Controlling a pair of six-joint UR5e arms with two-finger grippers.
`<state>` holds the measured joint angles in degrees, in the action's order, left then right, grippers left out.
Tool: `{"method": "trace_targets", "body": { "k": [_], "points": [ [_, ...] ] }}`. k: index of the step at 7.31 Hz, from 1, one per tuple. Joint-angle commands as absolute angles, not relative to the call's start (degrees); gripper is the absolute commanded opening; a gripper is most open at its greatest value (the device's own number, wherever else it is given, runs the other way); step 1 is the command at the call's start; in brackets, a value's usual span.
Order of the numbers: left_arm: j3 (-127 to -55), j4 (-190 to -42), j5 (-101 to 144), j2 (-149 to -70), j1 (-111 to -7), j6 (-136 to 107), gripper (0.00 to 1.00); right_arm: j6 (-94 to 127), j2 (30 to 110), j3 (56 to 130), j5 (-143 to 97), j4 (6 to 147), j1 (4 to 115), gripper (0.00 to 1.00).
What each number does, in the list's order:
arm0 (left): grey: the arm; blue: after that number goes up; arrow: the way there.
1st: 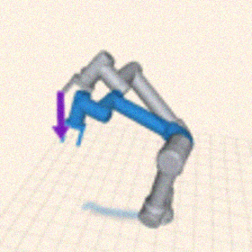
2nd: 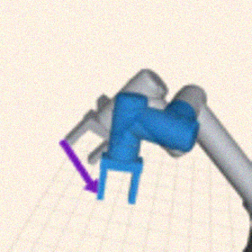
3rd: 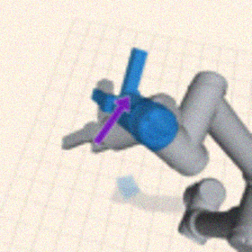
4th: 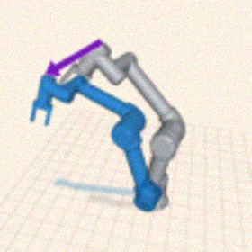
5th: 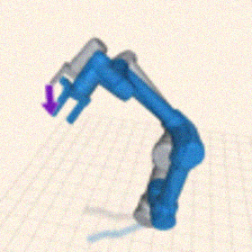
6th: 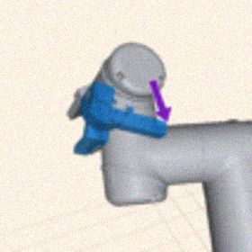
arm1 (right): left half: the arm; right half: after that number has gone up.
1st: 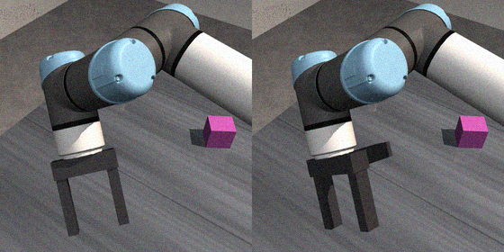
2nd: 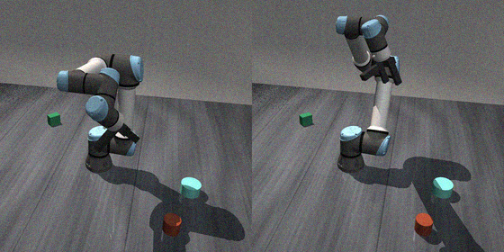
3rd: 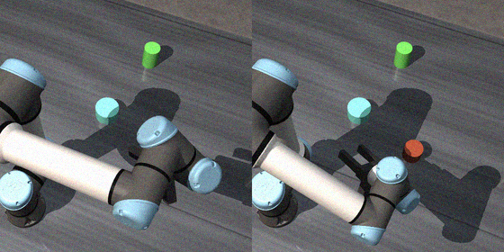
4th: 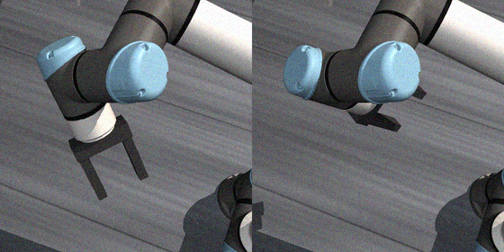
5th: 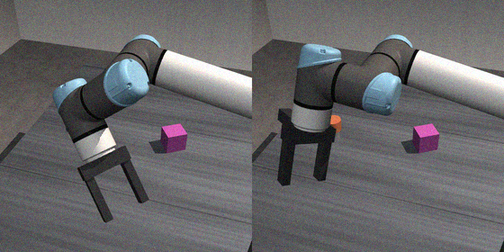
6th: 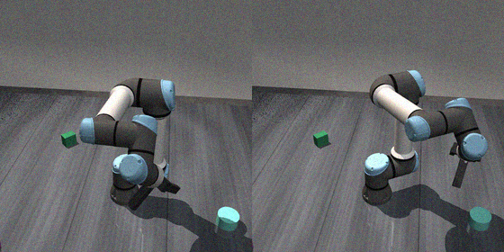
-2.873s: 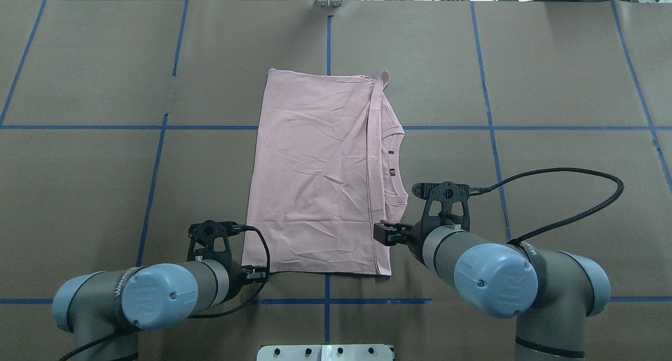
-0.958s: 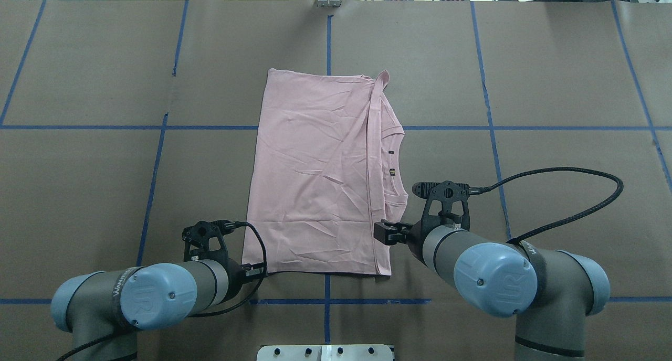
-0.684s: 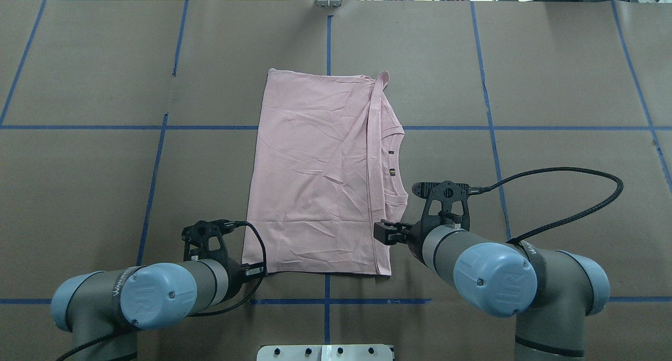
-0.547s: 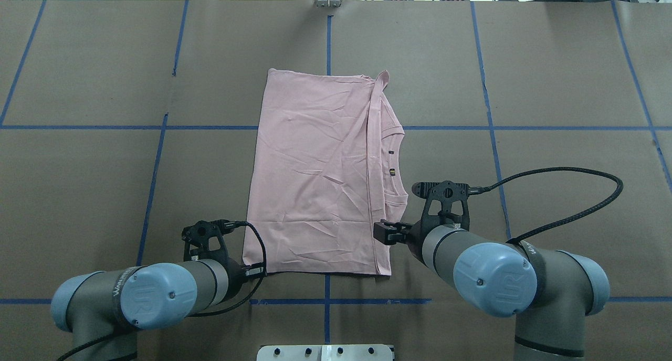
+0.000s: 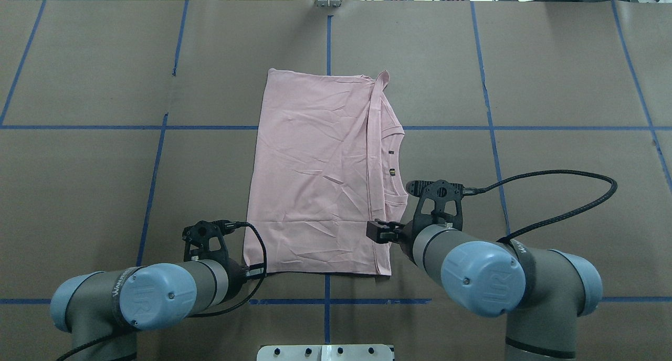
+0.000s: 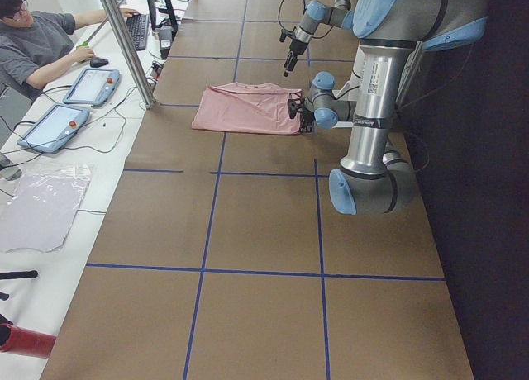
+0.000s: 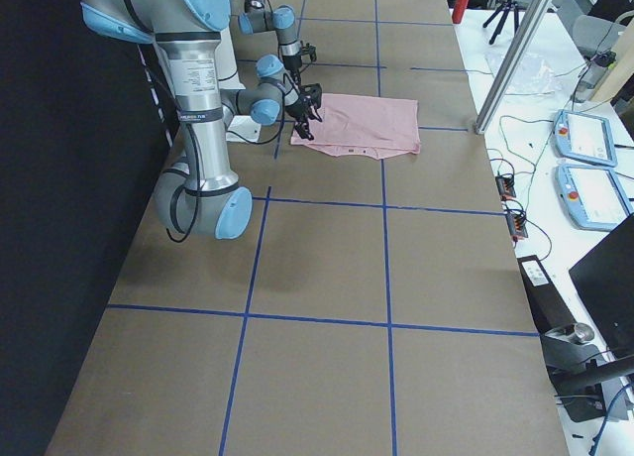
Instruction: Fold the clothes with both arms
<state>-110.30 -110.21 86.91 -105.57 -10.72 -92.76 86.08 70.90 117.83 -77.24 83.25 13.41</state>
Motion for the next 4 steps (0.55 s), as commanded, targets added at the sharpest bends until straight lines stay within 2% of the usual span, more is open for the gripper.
{"method": "trace_targets", "body": {
  "k": [1, 2, 4],
  "points": [
    [-110.48, -110.21, 86.84, -105.91, -10.72, -92.81, 0.0, 96.97, 63.3, 116.21, -79.87, 96.3, 12.75, 0.89],
    [-110.39, -110.21, 86.75, -106.0, -10.64, -92.9, 0.0, 100.25, 62.41, 114.54, -80.33, 96.59, 12.66, 0.82],
    [-110.48, -110.04, 86.66, -106.08, -10.55, -93.08, 0.0, 104.58, 60.75, 109.44, -80.42, 96.68, 12.22, 0.82]
  ]
}}
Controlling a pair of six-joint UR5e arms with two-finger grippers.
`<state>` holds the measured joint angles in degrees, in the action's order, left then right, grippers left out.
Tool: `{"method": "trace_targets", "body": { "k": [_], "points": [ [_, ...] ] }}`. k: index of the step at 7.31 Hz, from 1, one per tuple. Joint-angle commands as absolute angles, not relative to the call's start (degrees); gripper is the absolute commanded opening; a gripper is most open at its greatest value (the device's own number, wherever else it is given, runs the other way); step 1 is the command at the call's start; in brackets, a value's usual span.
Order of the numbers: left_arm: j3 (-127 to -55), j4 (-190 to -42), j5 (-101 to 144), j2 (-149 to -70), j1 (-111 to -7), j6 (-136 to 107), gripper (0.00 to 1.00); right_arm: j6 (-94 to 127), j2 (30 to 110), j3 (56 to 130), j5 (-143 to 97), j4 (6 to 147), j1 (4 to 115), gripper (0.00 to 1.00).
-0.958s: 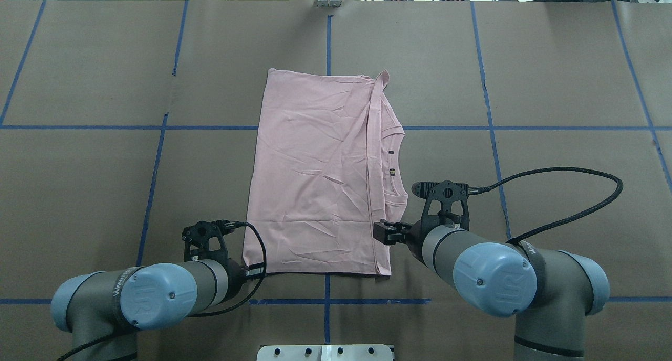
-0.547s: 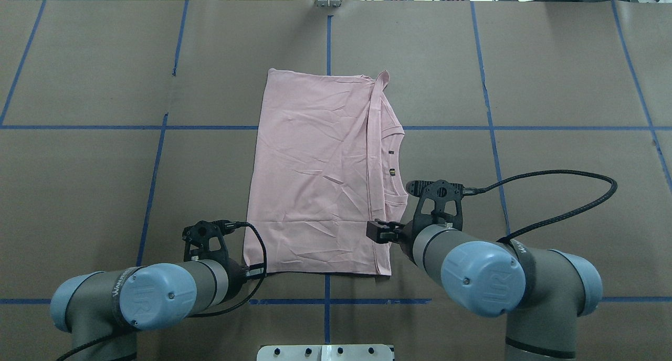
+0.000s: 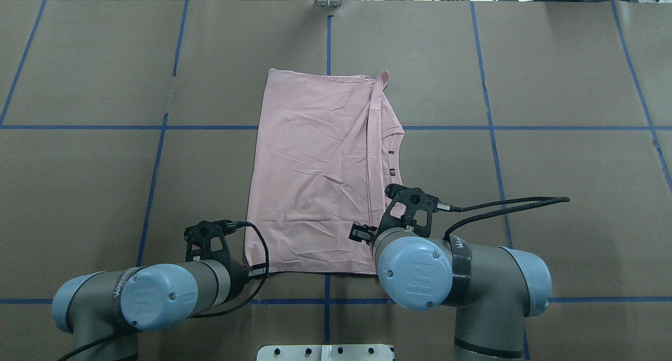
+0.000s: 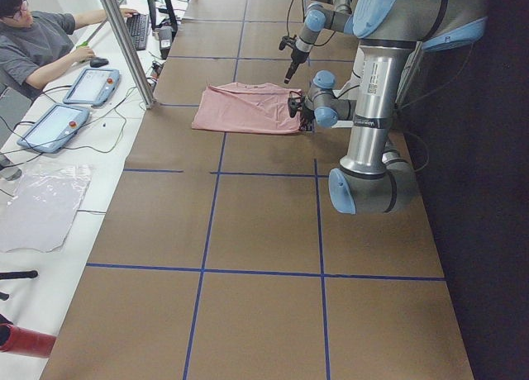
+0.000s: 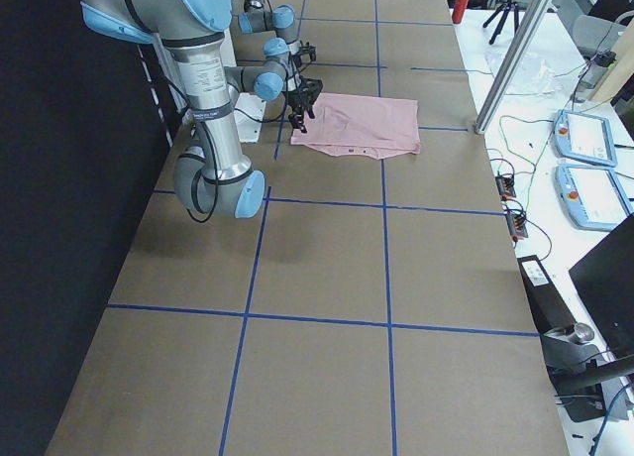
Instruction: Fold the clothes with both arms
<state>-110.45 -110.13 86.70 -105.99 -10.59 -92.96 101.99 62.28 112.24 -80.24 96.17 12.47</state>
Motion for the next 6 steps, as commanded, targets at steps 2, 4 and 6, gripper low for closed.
{"method": "trace_targets", "body": {
  "k": [2, 4, 6],
  "points": [
    [-110.48, -110.04, 86.49, -106.0, -10.63, -93.08, 0.0, 107.12, 60.3, 108.64, -80.42, 96.59, 9.33, 0.75],
    [-110.48, -110.04, 86.48, -106.0, -10.63, -93.08, 0.0, 107.32, 60.38, 107.84, -80.42, 96.33, 8.35, 0.69],
    [-110.48, -110.04, 86.49, -106.08, -10.63, -93.08, 0.0, 107.31, 59.77, 106.97, -80.25, 96.24, 8.35, 0.69]
  ]
}}
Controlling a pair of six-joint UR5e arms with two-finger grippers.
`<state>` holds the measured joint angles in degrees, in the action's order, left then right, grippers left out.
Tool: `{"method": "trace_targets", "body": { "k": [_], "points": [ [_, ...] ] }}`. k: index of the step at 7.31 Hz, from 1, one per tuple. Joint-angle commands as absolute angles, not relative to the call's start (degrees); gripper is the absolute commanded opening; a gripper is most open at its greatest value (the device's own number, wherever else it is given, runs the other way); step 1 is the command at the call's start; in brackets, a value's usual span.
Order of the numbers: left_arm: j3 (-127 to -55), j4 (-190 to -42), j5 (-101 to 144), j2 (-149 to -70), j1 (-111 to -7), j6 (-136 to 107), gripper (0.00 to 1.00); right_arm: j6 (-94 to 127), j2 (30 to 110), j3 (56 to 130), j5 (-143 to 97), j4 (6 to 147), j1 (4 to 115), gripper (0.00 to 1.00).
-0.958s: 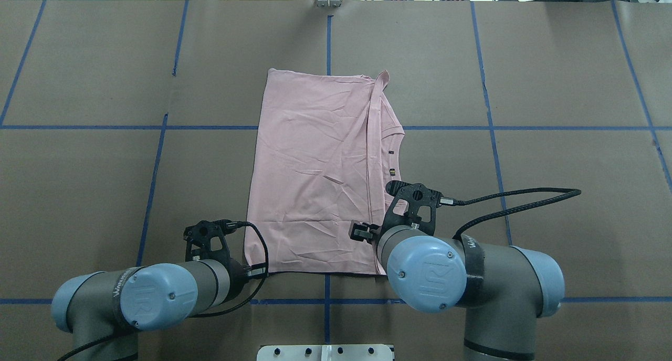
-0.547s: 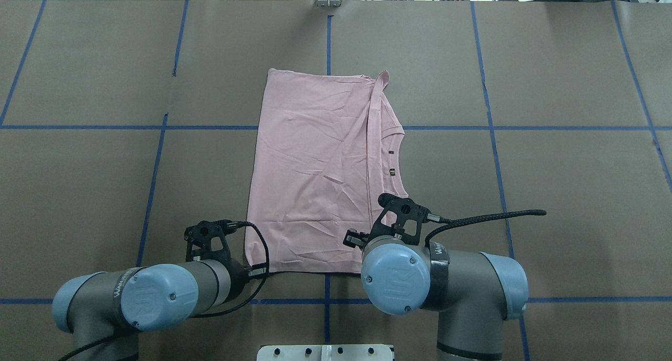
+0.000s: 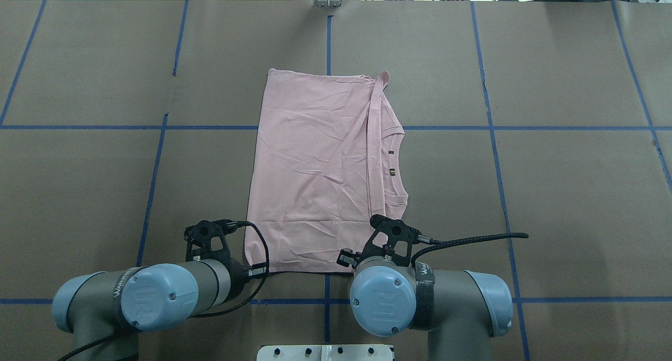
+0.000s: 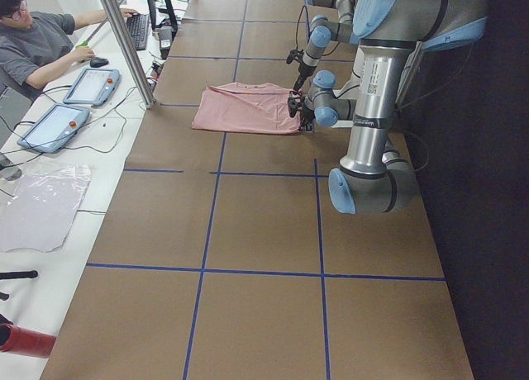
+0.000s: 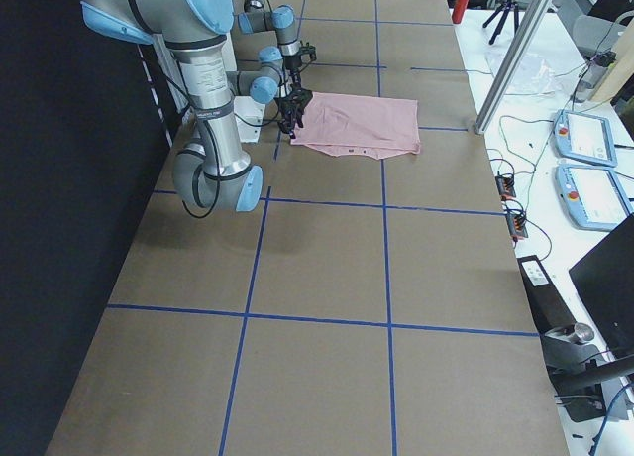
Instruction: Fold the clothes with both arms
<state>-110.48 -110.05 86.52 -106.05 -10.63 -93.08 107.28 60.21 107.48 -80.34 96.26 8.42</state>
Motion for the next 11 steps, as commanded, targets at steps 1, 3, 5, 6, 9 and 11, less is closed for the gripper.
{"method": "trace_targets", "body": {
  "k": [1, 3, 5, 6, 9, 11],
  "points": [
    [-110.48, -110.04, 86.57, -106.08, -10.63, -93.08, 0.0, 107.23, 59.68, 106.96, -80.16, 96.24, 8.35, 0.69],
    [-110.48, -110.04, 86.49, -106.08, -10.72, -93.08, 0.0, 107.31, 59.68, 105.83, -80.07, 96.15, 8.35, 0.69],
    [-110.48, -110.04, 86.57, -106.0, -10.63, -93.08, 0.0, 107.31, 59.59, 105.38, -79.98, 96.06, 8.35, 0.69],
    [-110.48, -110.04, 86.57, -106.0, -10.72, -93.08, 0.0, 107.4, 59.59, 105.38, -79.98, 96.06, 8.35, 0.69],
    [-110.48, -110.04, 86.57, -106.0, -10.72, -93.08, 0.0, 107.58, 57.92, 103.18, -79.89, 96.06, 8.35, 0.69],
    [-110.48, -110.04, 86.57, -106.0, -10.72, -93.08, 0.0, 107.67, 58.01, 103.01, -79.89, 96.07, 8.35, 0.68]
  ]
}}
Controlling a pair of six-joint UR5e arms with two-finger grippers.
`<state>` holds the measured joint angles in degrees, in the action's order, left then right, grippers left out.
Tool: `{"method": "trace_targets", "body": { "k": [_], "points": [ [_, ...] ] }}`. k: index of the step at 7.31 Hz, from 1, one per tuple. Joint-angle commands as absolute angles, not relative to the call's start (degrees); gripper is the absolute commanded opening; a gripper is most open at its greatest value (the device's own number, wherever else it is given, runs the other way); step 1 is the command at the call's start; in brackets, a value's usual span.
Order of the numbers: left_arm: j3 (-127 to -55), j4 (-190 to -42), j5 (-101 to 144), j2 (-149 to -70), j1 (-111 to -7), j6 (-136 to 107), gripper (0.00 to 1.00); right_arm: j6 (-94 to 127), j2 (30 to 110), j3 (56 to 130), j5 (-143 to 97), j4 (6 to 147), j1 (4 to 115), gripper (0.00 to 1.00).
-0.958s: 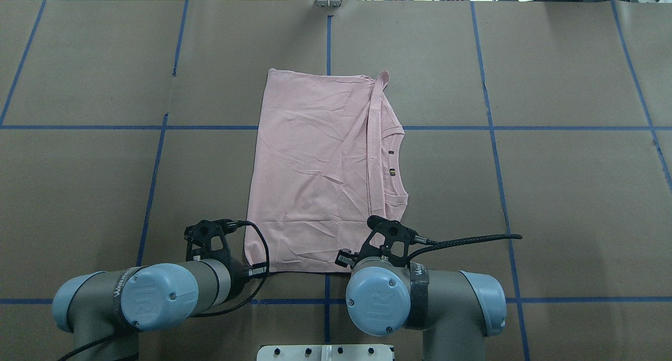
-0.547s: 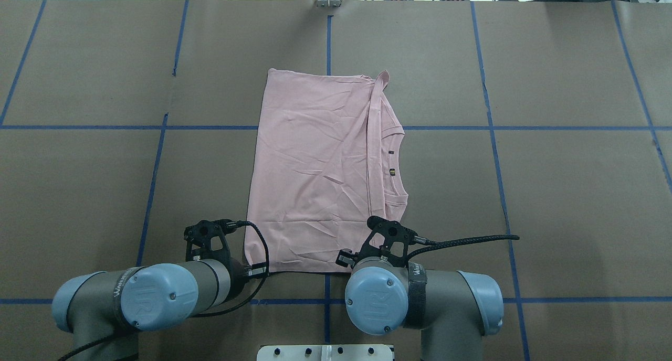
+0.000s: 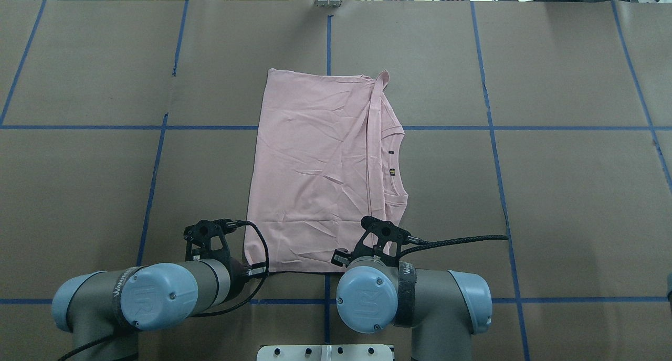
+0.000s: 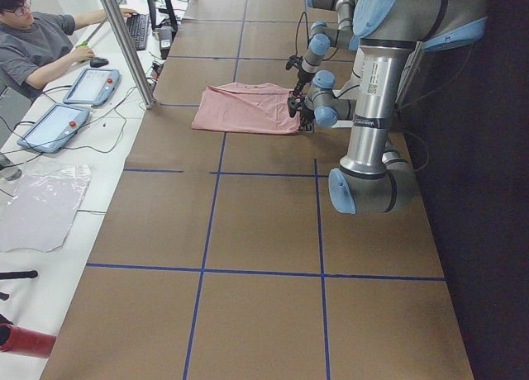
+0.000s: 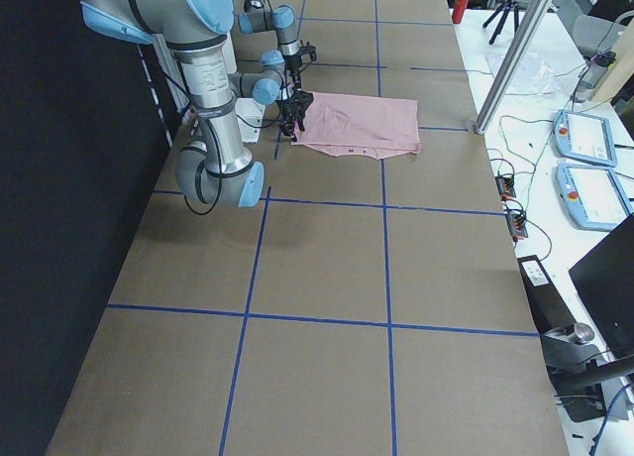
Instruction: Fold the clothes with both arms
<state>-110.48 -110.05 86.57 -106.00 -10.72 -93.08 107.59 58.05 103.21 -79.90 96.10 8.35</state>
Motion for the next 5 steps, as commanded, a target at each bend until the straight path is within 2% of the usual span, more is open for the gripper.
{"method": "trace_targets", "body": {
  "k": [1, 3, 4, 5],
  "points": [
    [-110.48, -110.04, 86.57, -106.0, -10.72, -93.08, 0.0, 107.67, 58.01, 102.92, -79.89, 96.06, 8.35, 0.65],
    [-110.48, -110.04, 86.57, -106.0, -10.72, -93.08, 0.0, 107.67, 58.01, 102.83, -79.89, 96.06, 8.35, 0.63],
    [-110.48, -110.04, 86.57, -106.0, -10.72, -93.08, 0.0, 107.67, 58.01, 102.83, -79.89, 96.06, 8.35, 0.59],
    [-110.48, -110.04, 86.57, -106.0, -10.72, -93.08, 0.0, 108.71, 58.01, 102.75, -79.89, 96.06, 8.35, 0.38]
  ]
}}
